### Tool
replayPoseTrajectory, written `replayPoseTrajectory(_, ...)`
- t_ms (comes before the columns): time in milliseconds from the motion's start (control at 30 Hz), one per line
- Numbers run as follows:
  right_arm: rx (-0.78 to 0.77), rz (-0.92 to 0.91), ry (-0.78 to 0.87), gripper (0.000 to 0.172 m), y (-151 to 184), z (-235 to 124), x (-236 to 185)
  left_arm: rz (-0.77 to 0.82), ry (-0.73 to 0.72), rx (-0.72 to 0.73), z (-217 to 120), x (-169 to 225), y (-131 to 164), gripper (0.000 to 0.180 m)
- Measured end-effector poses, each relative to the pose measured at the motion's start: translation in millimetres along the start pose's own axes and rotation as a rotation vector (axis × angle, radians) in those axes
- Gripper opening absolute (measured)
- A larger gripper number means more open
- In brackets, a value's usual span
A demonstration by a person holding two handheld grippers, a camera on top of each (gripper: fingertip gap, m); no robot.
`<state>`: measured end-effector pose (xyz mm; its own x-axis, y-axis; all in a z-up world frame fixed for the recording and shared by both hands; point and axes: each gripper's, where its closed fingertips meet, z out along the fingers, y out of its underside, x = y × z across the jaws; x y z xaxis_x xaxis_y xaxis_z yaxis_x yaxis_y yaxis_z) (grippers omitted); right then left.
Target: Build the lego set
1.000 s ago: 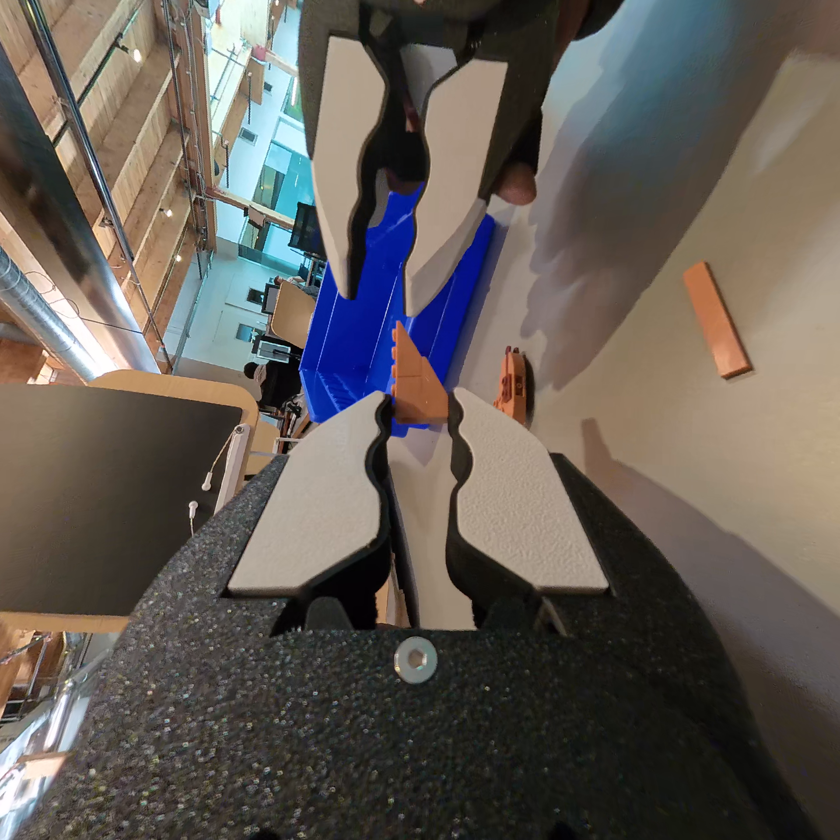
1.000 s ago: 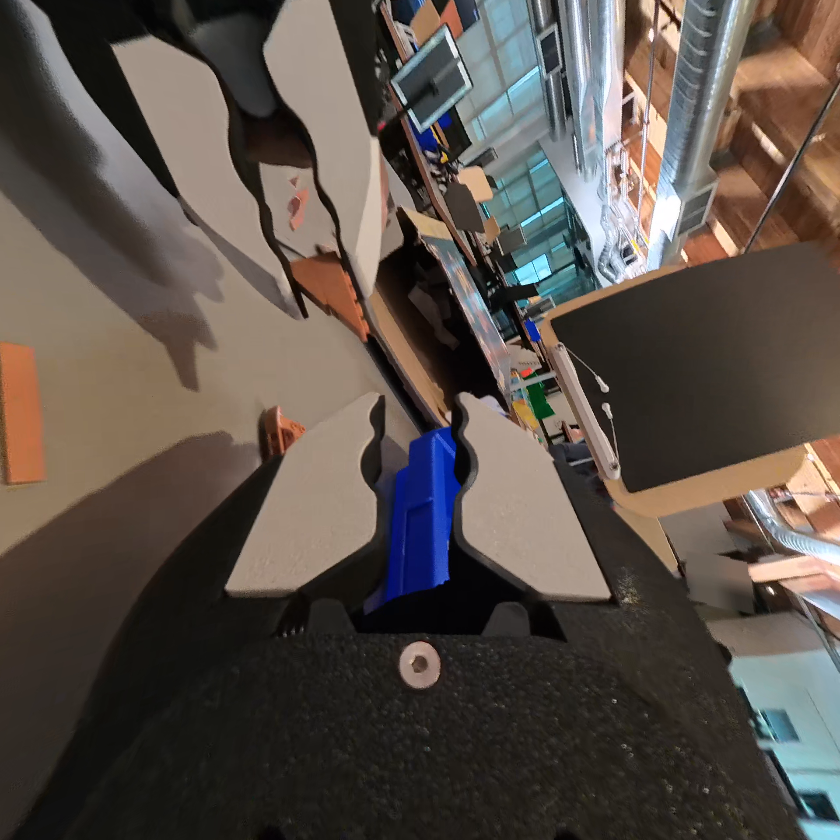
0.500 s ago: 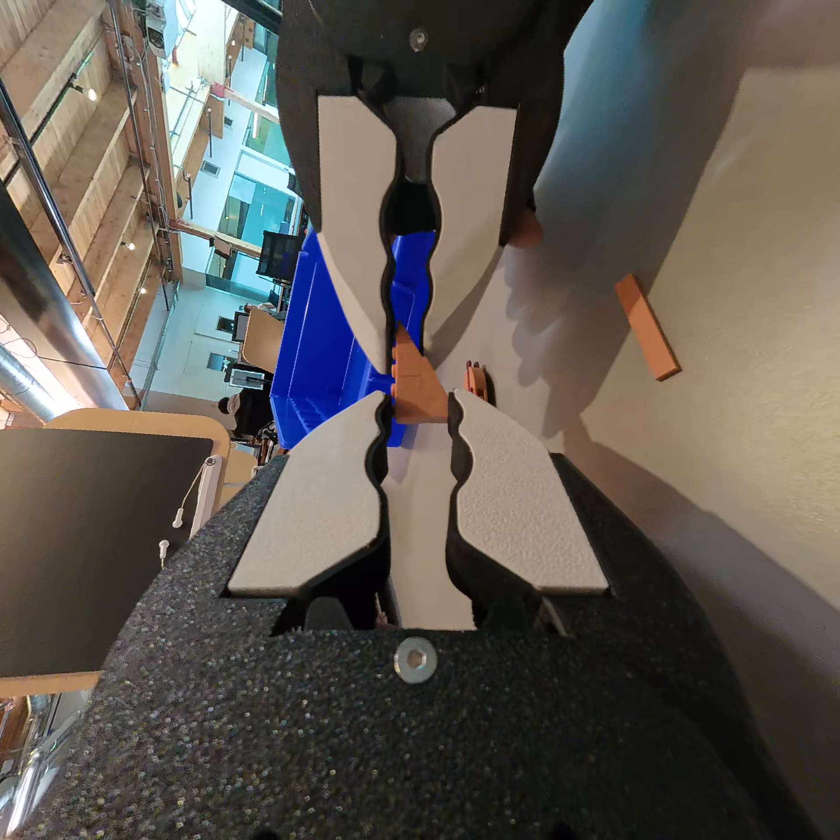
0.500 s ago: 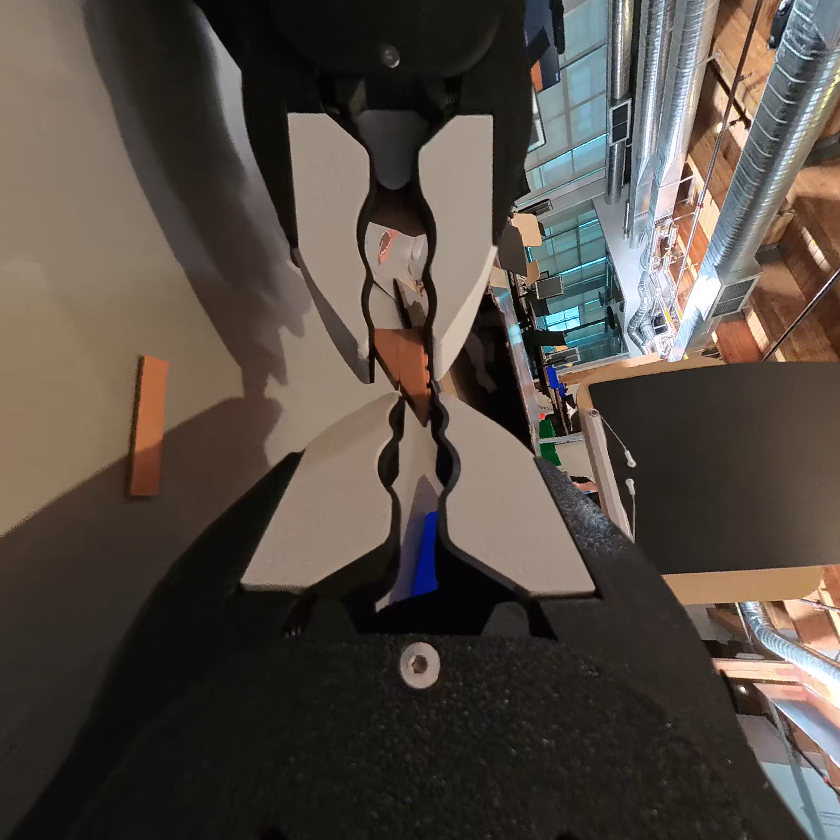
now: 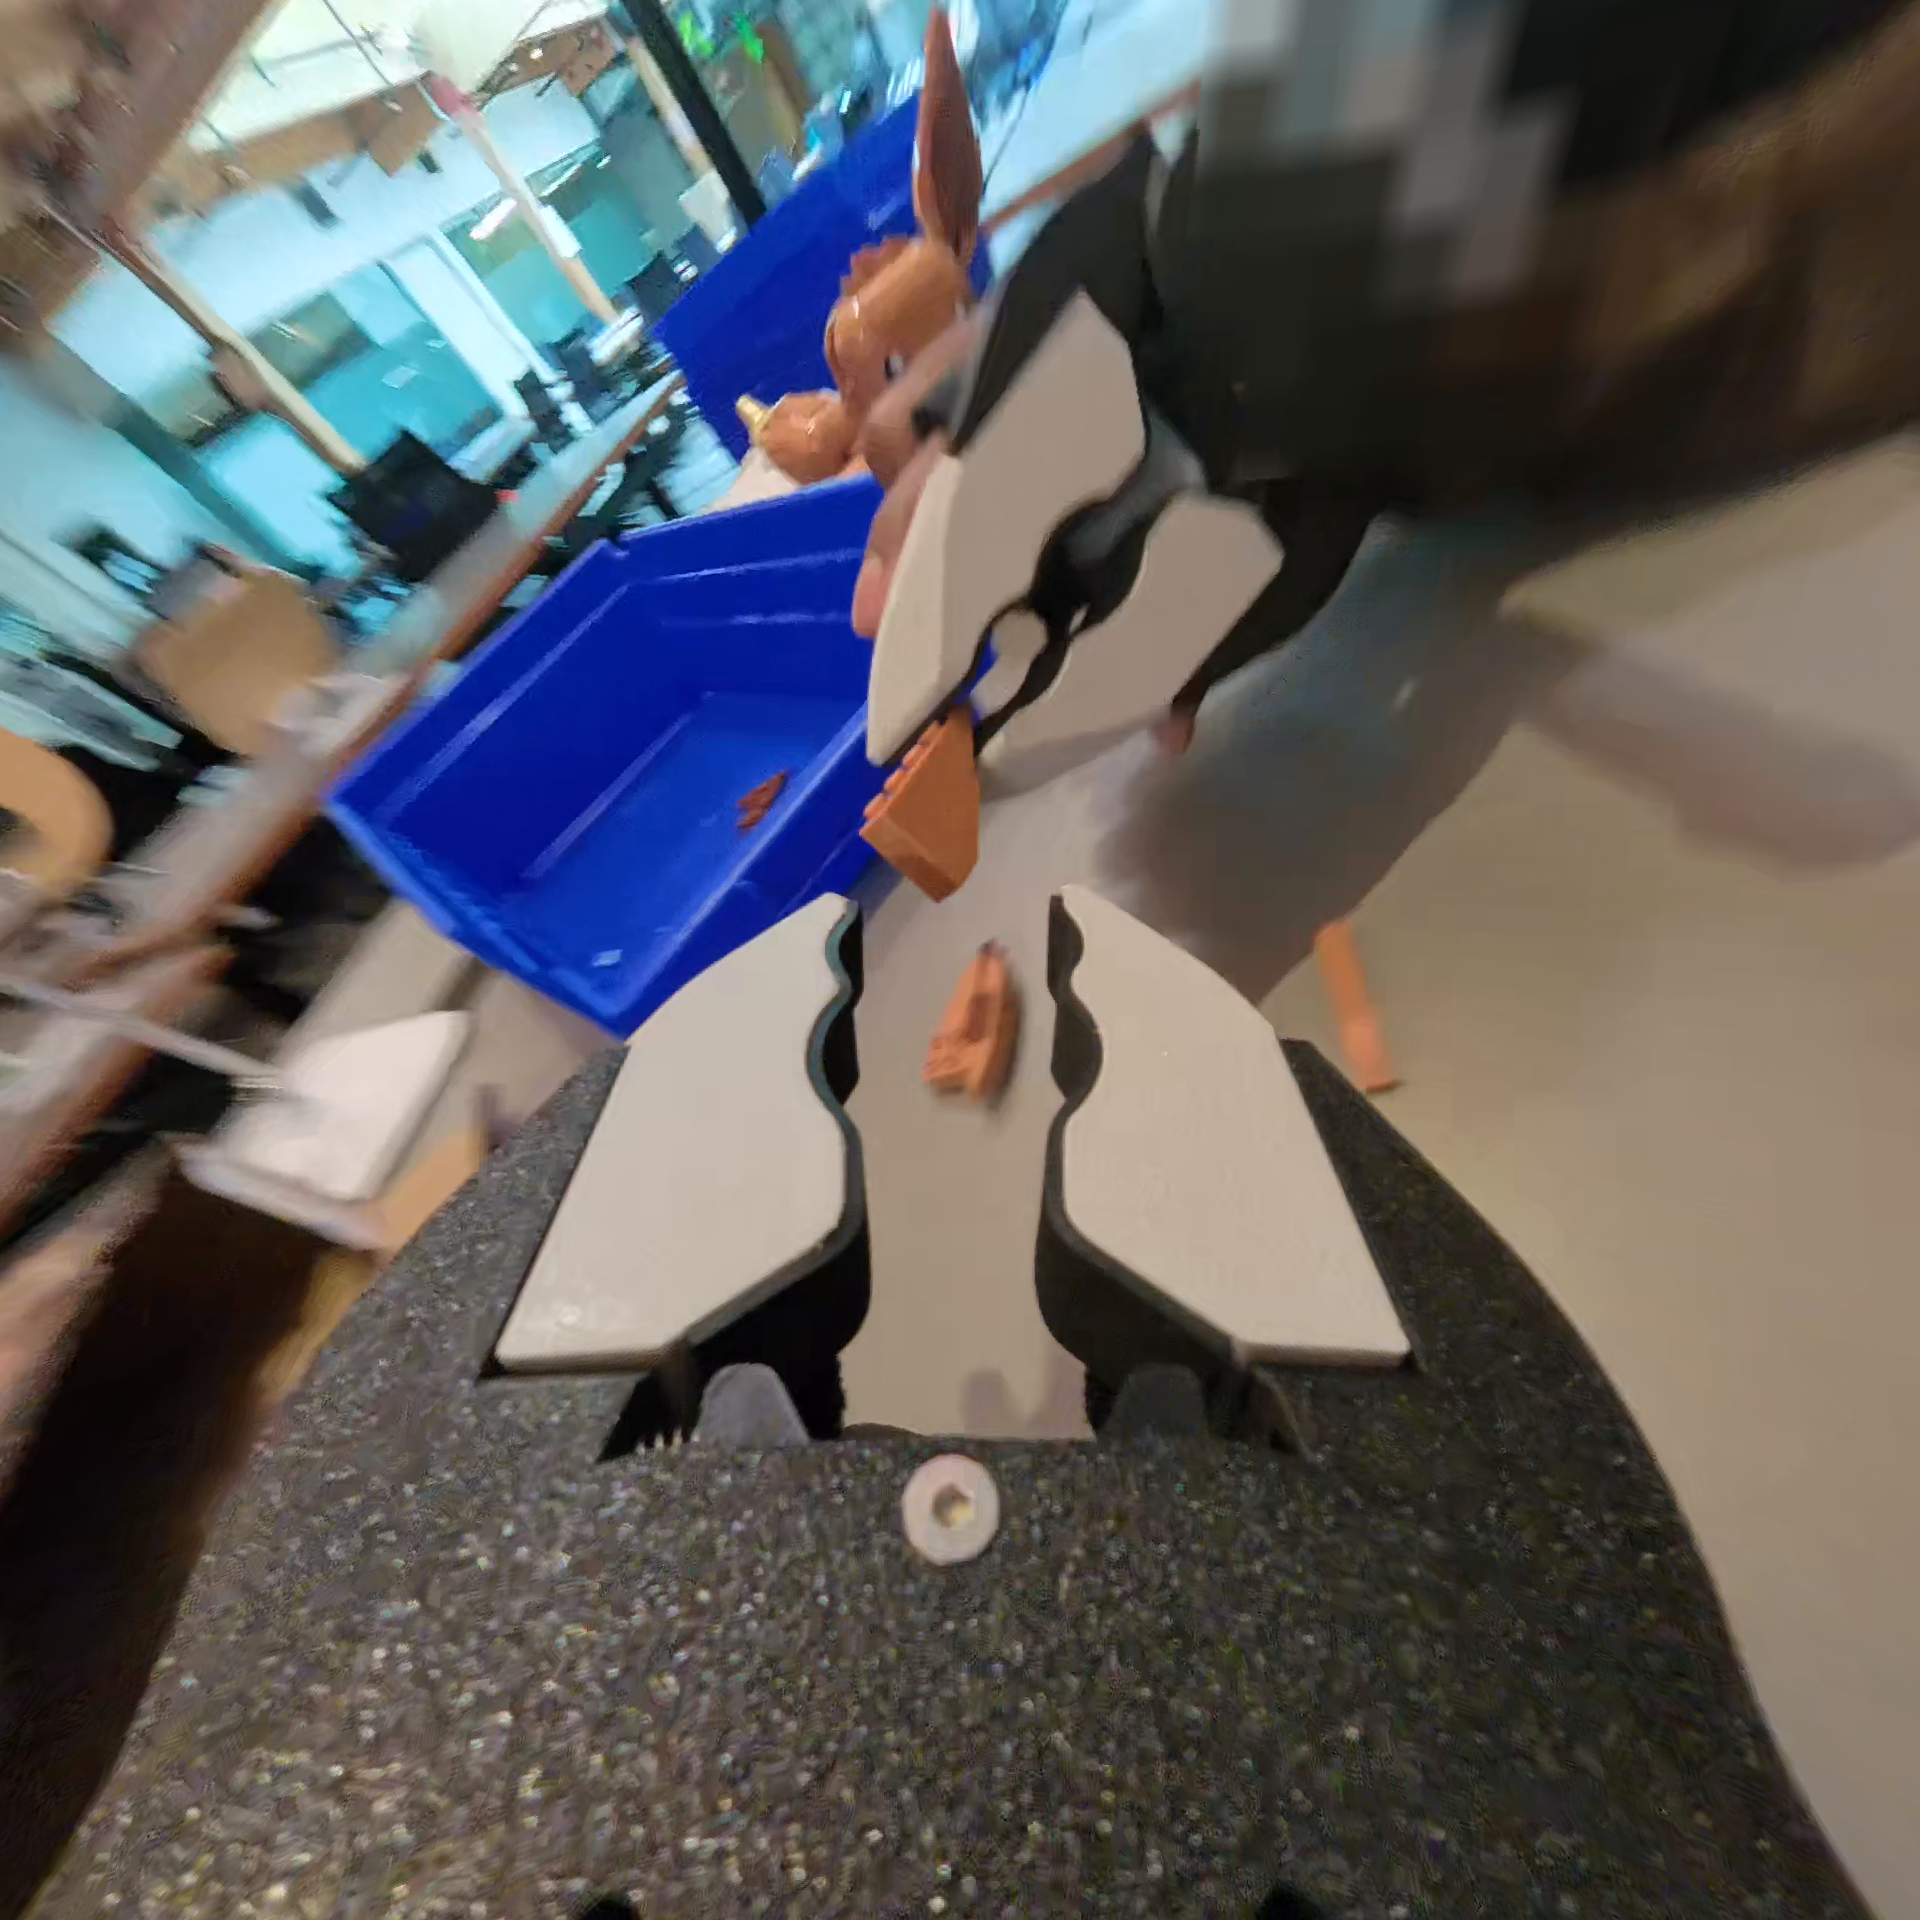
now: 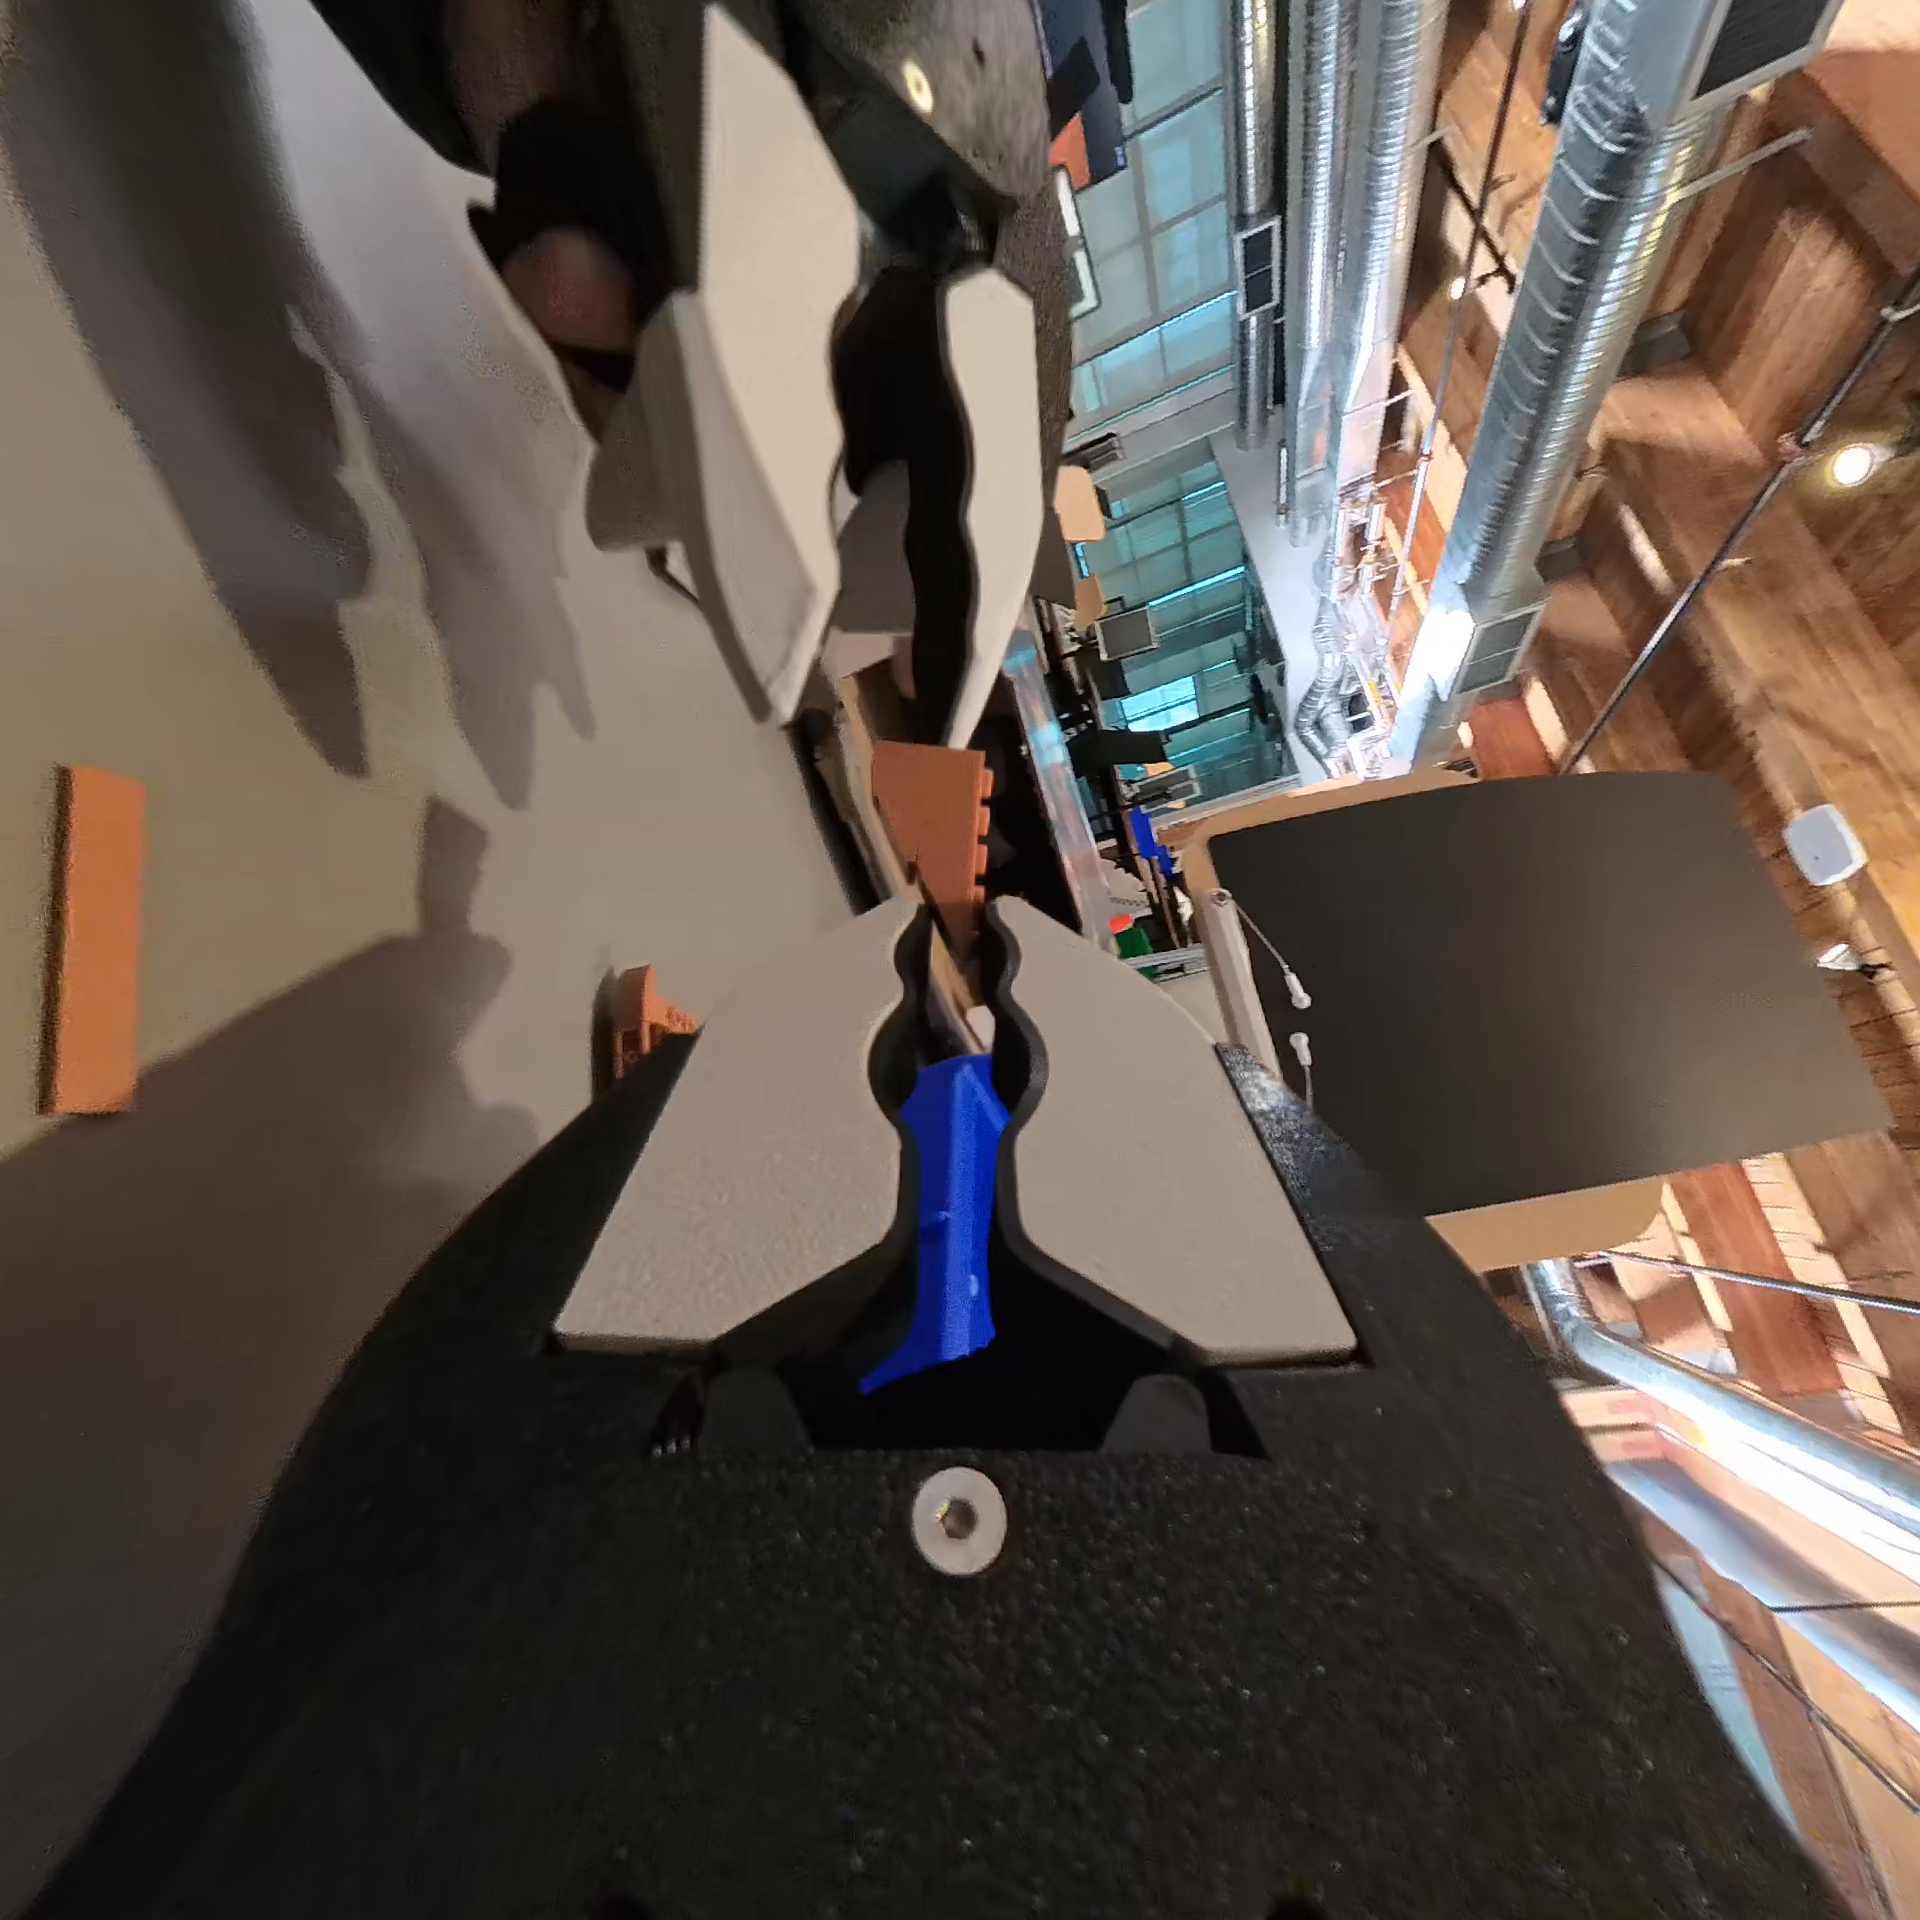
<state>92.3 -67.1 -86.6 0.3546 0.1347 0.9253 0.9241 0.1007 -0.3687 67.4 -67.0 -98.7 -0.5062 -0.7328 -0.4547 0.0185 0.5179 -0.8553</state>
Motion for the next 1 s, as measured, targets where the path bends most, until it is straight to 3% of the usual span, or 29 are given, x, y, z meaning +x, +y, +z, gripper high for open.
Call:
replayPoseTrajectory(100, 0.008, -0.03, 0.035, 0.007, -4, 0, 4, -0.299, 0.102, 0.106, -3, -2, -11, 0.032)
replayPoseTrajectory(233, 0.026, -0.034, 0.052, 0.007, -9, -1, 5, -0.483, 0.194, 0.144, -2, 2, -11, 0.031)
replayPoseTrajectory(400, 0.038, -0.039, 0.042, 0.008, -12, 0, 2, -0.562, 0.233, 0.187, 1, 6, -15, 0.025)
replayPoseTrajectory(500, 0.04, -0.036, 0.033, 0.007, -14, 1, 0, -0.551, 0.229, 0.195, 2, 7, -16, 0.009)
replayPoseTrajectory(600, 0.022, 0.007, -0.003, 0.009, -9, 2, -3, -0.537, 0.196, 0.184, 2, 3, -12, 0.008)
replayPoseTrajectory(667, -0.013, 0.101, -0.089, 0.018, 1, 2, -9, -0.528, 0.158, 0.172, 0, -4, -9, 0.008)
replayPoseTrajectory(767, -0.029, 0.288, -0.216, 0.017, 12, -3, -16, -0.53, 0.105, 0.176, -7, -17, -7, 0.008)
replayPoseTrajectory(900, -0.037, 0.562, -0.613, 0.017, 3, -18, -60, -0.533, 0.061, 0.171, -12, -28, -3, 0.008)
replayPoseTrajectory(1000, -0.075, 0.587, -0.814, 0.019, -4, -31, -91, -0.521, 0.05, 0.153, -10, -28, 0, 0.008)
